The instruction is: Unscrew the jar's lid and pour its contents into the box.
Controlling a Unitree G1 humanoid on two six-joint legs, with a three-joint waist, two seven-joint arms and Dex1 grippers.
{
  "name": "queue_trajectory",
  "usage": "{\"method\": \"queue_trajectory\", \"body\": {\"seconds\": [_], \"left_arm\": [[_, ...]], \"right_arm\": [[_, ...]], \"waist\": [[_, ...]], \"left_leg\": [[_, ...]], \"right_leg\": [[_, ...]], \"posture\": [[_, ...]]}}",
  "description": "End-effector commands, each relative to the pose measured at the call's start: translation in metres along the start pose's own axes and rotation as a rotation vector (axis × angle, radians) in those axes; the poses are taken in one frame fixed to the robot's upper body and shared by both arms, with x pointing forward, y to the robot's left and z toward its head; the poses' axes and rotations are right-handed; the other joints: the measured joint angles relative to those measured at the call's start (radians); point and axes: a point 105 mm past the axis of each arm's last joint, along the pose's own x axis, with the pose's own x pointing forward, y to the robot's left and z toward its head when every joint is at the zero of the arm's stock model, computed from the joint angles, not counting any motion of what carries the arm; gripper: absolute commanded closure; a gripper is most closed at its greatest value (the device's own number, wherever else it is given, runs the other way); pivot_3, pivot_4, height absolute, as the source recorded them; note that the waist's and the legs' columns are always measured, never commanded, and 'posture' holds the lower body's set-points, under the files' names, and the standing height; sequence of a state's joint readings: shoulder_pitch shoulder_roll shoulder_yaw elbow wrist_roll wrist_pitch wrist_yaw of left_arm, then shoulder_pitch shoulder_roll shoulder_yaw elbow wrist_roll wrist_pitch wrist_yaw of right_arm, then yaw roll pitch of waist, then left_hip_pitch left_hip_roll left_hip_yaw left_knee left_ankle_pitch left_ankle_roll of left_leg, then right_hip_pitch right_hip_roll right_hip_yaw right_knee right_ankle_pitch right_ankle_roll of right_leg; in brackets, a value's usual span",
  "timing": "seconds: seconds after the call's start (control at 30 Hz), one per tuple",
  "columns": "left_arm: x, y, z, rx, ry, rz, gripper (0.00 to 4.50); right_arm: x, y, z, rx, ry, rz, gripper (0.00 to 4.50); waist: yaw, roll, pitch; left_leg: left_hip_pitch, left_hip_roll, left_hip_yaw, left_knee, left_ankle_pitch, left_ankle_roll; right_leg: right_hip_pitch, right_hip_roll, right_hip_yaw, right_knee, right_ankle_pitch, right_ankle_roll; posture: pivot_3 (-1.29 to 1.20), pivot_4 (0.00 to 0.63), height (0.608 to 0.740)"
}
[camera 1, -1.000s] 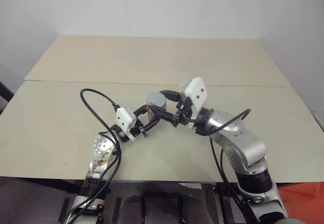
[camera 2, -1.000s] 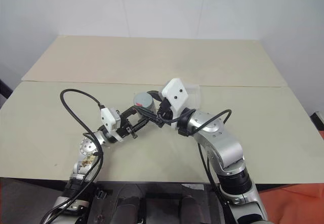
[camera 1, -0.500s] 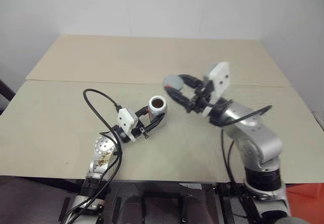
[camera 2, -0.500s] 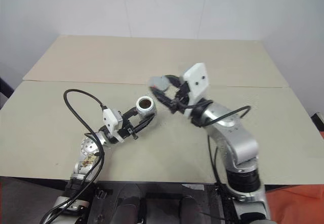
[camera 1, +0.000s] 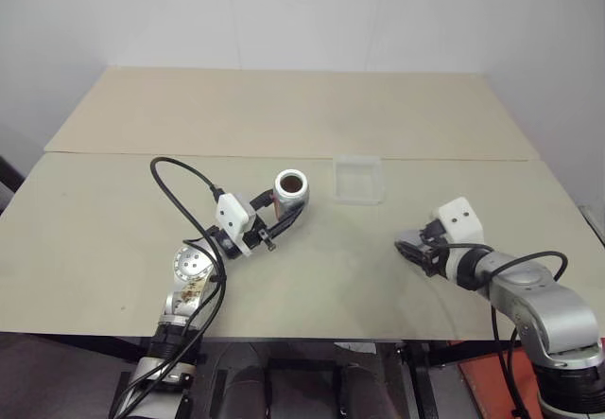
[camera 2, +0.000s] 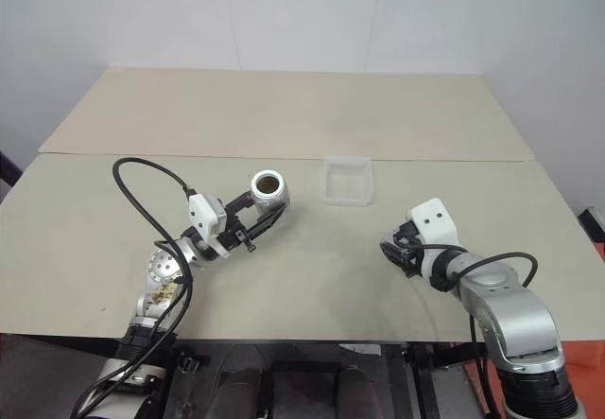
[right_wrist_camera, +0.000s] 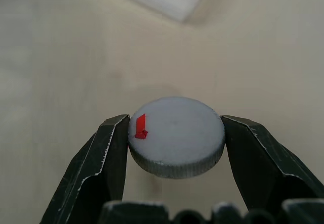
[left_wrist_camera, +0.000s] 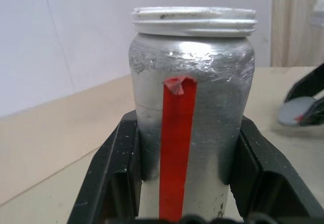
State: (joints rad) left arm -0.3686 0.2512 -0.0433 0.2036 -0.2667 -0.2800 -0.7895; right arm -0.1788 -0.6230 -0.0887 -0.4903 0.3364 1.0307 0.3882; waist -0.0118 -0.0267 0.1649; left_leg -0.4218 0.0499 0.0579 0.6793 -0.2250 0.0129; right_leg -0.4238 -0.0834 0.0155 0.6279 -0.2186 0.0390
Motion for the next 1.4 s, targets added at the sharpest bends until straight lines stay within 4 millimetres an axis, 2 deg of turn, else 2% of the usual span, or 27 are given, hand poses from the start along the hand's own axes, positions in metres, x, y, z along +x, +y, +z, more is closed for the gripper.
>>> {"method": "queue_trajectory", "body": {"seconds": [0.03,0.1,0.27,0.4,0.47,0.6,0.7,0.83,0.93,1.07,1.2,1.4], "left_arm": [[0.005,0.009,0.008,0.022,-0.009,0.022,2.58],[0.006,0.01,0.008,0.025,-0.008,0.026,2.58],[0.005,0.011,0.007,0.037,0.008,0.03,2.58],[0.005,0.012,0.006,0.039,0.011,0.036,2.58],[0.008,0.014,0.004,0.04,0.027,0.04,2.58],[0.019,0.022,-0.001,0.058,0.082,0.065,2.58],[0.033,0.035,-0.003,0.084,0.12,0.093,2.58],[0.07,0.056,0.0,0.165,0.185,0.085,2.58],[0.099,0.064,0.007,0.224,0.216,0.071,2.58],[0.137,0.064,0.018,0.403,0.287,0.033,2.58],[0.161,0.059,0.028,0.649,0.353,-0.004,2.58],[0.179,0.053,0.037,1.242,0.436,-0.109,2.58]], "right_arm": [[0.001,0.003,0.001,0.035,0.001,-0.018,1.72],[0.002,0.004,-0.002,0.052,0.016,-0.019,1.72],[-0.003,0.004,-0.002,0.018,0.033,0.006,0.08],[-0.007,0.001,0.008,-0.024,0.004,-0.008,0.04],[-0.009,-0.005,0.023,-0.054,-0.047,-0.046,0.04],[-0.015,-0.001,0.051,-0.082,-0.164,-0.023,0.04],[-0.017,0.001,0.066,-0.11,-0.227,-0.032,0.04],[-0.013,0.002,0.074,-0.123,-0.265,-0.049,0.04],[-0.01,0.002,0.077,-0.129,-0.281,-0.071,0.04],[-0.009,0.006,0.081,-0.137,-0.304,-0.079,0.04],[-0.011,0.011,0.082,-0.144,-0.315,-0.081,0.04],[-0.018,0.009,0.075,-0.139,-0.305,-0.132,0.04]], "waist": [[0.0,0.0,0.0],[0.001,0.0,0.0],[0.001,0.0,0.0],[0.001,0.0,0.0],[0.001,0.0,0.0],[0.001,0.0,0.0],[0.004,0.0,0.0],[0.017,-0.001,0.0],[0.023,-0.001,0.0],[0.024,-0.001,0.001],[0.023,-0.002,0.001],[0.022,-0.002,0.001]], "left_leg": [[0.0,0.0,0.0,0.0,0.0,0.0],[0.0,0.0,0.0,0.0,0.0,0.0],[-0.001,0.0,0.0,0.0,0.0,0.0],[-0.001,0.0,0.0,0.0,0.0,0.0],[-0.001,0.0,0.0,0.0,0.0,0.0],[0.0,0.0,0.0,0.0,0.0,0.0],[-0.001,0.0,-0.001,0.0,0.0,0.0],[-0.002,-0.001,-0.001,0.001,0.0,0.0],[-0.003,-0.002,-0.001,0.001,0.0,0.0],[-0.005,-0.002,-0.001,0.0,0.0,0.0],[-0.006,-0.002,-0.002,0.0,0.0,0.0],[-0.008,-0.002,-0.002,0.0,0.0,0.0]], "right_leg": [[0.0,0.0,0.0,0.0,0.0,0.0],[0.0,0.0,0.0,0.0,0.0,0.0],[0.0,0.0,0.0,-0.001,0.0,0.001],[0.0,0.0,0.0,-0.001,0.0,0.001],[0.0,0.0,0.0,-0.001,0.0,0.001],[0.0,0.0,0.0,-0.001,0.0,0.001],[0.0,0.0,0.0,-0.001,0.0,0.001],[0.0,0.0,-0.001,-0.002,0.001,0.002],[0.0,0.0,-0.001,-0.003,0.001,0.002],[-0.001,0.0,-0.001,-0.004,0.001,0.003],[-0.002,0.0,-0.001,-0.005,0.001,0.003],[-0.004,0.0,-0.001,-0.004,0.0,0.003]], "posture": [[0.0,0.15,0.74],[0.0,0.15,0.74],[0.0,0.15,0.74],[0.0,0.15,0.74],[0.0,0.15,0.74],[0.0,0.15,0.74],[0.0,0.15,0.74],[0.0,0.15,0.74],[0.0,0.15,0.74],[0.0,0.15,0.74],[0.0,0.15,0.74],[0.0,0.15,0.74]]}}
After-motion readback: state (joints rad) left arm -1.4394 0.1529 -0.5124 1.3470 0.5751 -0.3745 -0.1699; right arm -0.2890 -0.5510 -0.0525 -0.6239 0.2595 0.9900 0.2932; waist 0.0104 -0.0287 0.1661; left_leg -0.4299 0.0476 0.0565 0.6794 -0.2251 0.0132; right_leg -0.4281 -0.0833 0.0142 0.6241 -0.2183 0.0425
